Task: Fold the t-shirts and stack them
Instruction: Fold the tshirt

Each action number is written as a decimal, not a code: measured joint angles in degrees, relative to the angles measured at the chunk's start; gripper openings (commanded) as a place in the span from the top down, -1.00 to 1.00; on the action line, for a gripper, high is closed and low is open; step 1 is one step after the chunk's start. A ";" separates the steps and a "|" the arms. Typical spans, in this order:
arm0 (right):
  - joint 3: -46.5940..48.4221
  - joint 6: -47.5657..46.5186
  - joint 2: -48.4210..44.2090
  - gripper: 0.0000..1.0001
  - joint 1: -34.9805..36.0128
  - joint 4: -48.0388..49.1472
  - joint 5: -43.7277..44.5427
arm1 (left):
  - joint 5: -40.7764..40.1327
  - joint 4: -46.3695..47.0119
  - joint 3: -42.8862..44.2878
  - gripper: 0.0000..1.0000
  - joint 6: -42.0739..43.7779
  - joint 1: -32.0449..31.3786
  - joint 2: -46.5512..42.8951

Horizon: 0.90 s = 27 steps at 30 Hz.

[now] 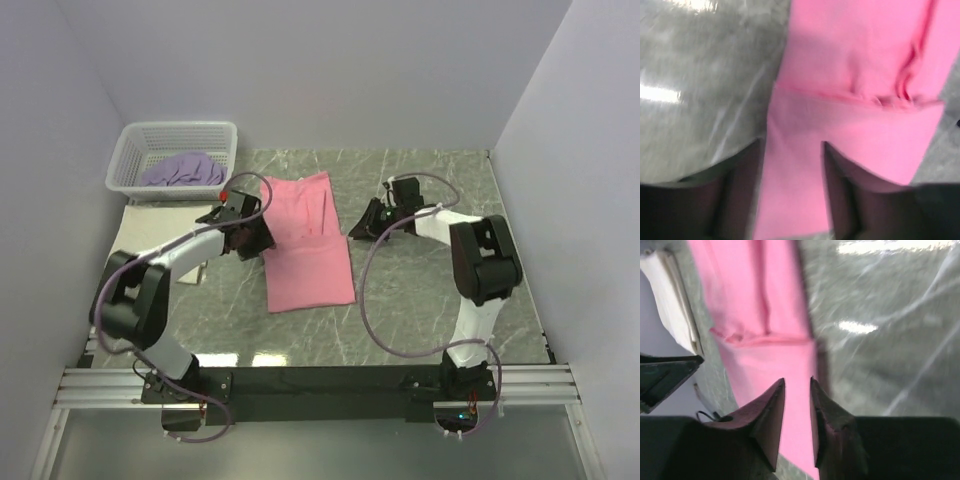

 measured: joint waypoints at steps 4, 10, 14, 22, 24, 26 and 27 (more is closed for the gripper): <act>-4.17 -2.14 -12.04 -0.03 1.14 -3.74 5.29 | -4.24 -5.55 -1.73 -0.56 -2.05 -5.38 -10.69; -12.59 -3.43 -28.74 -0.28 8.20 -11.67 17.66 | -6.91 -11.45 -9.90 -0.55 -8.13 -16.39 -22.21; -16.96 -3.17 -32.83 -0.28 14.84 -17.68 24.20 | -7.43 -14.08 -16.74 -0.35 -12.26 -20.94 -23.26; -21.73 -1.62 -34.49 -0.27 20.04 -22.53 28.68 | -9.79 -14.01 -19.78 -0.21 -15.23 -21.46 -21.73; -21.75 -1.40 -34.47 -0.26 20.55 -22.58 29.14 | -10.10 -13.27 -19.74 -0.18 -15.23 -21.44 -20.35; -21.75 -1.25 -34.18 -0.25 20.98 -22.58 29.38 | -10.43 -12.87 -19.58 -0.15 -15.21 -21.46 -19.04; -21.75 -1.18 -33.88 -0.24 21.27 -22.58 29.64 | -10.75 -12.92 -19.32 -0.14 -15.19 -21.46 -18.34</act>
